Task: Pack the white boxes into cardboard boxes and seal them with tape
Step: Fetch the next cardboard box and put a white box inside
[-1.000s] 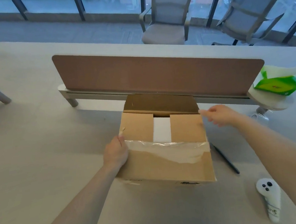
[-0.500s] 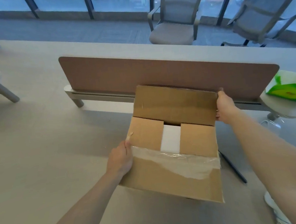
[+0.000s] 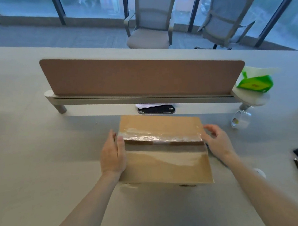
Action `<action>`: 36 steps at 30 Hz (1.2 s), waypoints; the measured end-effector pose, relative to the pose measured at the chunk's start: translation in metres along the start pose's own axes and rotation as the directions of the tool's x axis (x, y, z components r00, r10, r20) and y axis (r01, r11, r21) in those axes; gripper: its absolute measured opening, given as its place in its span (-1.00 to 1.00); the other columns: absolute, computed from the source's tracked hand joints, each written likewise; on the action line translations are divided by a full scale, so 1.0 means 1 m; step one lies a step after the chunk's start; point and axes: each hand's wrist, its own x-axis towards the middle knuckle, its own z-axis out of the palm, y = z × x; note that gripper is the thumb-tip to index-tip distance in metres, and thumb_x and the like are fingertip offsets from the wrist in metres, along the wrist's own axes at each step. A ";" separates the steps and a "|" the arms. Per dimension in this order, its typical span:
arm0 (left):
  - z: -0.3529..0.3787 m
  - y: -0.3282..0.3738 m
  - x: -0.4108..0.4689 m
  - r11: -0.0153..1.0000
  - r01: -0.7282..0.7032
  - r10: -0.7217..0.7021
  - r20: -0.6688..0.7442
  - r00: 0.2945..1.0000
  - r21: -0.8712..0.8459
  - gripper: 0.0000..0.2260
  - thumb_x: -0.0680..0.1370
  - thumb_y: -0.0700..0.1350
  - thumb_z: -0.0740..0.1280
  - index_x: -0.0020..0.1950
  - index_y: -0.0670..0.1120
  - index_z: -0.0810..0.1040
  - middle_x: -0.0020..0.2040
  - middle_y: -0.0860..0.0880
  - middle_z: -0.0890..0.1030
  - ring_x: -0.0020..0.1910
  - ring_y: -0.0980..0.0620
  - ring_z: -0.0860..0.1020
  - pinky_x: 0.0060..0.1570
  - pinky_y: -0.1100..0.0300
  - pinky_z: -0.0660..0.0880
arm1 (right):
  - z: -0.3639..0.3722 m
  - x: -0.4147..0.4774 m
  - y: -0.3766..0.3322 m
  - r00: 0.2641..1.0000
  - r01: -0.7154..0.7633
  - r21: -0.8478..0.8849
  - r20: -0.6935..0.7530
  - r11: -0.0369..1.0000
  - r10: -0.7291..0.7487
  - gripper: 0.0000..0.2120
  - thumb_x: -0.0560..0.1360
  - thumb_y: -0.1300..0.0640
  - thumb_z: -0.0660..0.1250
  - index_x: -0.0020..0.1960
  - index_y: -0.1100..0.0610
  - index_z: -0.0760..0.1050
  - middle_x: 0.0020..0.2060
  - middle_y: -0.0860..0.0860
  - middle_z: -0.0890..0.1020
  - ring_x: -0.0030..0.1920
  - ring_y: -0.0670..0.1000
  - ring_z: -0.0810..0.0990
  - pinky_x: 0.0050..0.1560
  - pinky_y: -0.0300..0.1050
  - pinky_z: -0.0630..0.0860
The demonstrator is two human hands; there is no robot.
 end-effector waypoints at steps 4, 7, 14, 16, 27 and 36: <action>-0.001 0.005 0.003 0.996 0.084 -0.086 0.080 0.993 0.034 -0.17 0.57 0.38 0.04 0.62 -0.20 0.08 0.54 -0.18 0.33 0.49 -0.21 0.31 0.42 -0.06 0.24 | 0.013 -0.010 0.022 0.991 -0.135 0.014 0.002 0.991 0.135 -0.42 0.51 -0.04 0.41 0.45 0.10 0.34 0.33 0.08 0.46 0.36 0.09 0.41 0.34 0.11 0.39; 0.003 -0.002 0.015 0.958 0.286 -0.283 0.185 0.941 0.010 -0.11 0.54 0.40 0.18 0.62 -0.20 0.07 0.58 -0.17 0.25 0.53 -0.19 0.27 0.44 -0.05 0.22 | 0.015 -0.010 0.026 0.953 -0.302 0.131 0.065 0.944 0.296 -0.36 0.47 -0.15 0.42 0.46 0.04 0.33 0.32 0.13 0.47 0.29 0.11 0.47 0.30 0.12 0.45; 0.005 -0.001 0.018 0.874 0.474 -0.405 0.383 0.830 -0.102 -0.38 0.59 0.33 0.15 0.18 -0.20 0.60 0.16 -0.16 0.60 0.17 -0.18 0.54 0.10 0.05 0.42 | 0.012 0.003 -0.008 0.995 -0.082 -0.419 0.013 0.904 0.096 -0.47 0.56 -0.06 0.28 0.47 0.03 0.26 0.43 0.14 0.38 0.41 0.20 0.34 0.37 0.13 0.34; 0.010 0.000 0.011 0.935 0.351 -0.323 0.289 0.901 -0.050 -0.47 0.65 0.23 0.12 0.24 -0.21 0.53 0.24 -0.22 0.54 0.31 -0.24 0.47 0.20 -0.01 0.39 | 0.021 -0.002 -0.027 0.984 0.180 -0.640 0.101 0.747 -0.150 -0.46 0.58 -0.07 0.18 0.52 0.00 0.15 0.52 0.15 0.20 0.52 0.19 0.13 0.44 0.15 0.19; 0.022 0.005 0.030 0.645 -0.528 0.222 0.526 0.821 0.552 -0.27 0.47 0.42 -0.31 0.61 0.18 -0.25 0.59 0.13 -0.33 0.57 0.03 -0.37 0.55 -0.08 -0.26 | 0.056 -0.013 -0.021 0.868 0.494 -0.705 0.439 0.509 -0.234 -0.21 0.42 -0.46 -0.39 0.57 -0.13 -0.34 0.53 0.00 -0.38 0.52 0.03 -0.44 0.52 0.11 -0.30; 0.031 0.013 0.030 0.758 -0.288 0.079 0.355 0.932 0.586 -0.34 0.64 0.29 -0.12 0.65 0.01 -0.16 0.63 0.07 -0.24 0.61 -0.03 -0.26 0.57 -0.08 -0.20 | 0.052 0.000 -0.028 0.843 0.528 -0.670 0.489 0.522 -0.226 -0.23 0.46 -0.43 -0.37 0.56 -0.10 -0.35 0.53 0.05 -0.38 0.50 0.05 -0.46 0.51 0.11 -0.35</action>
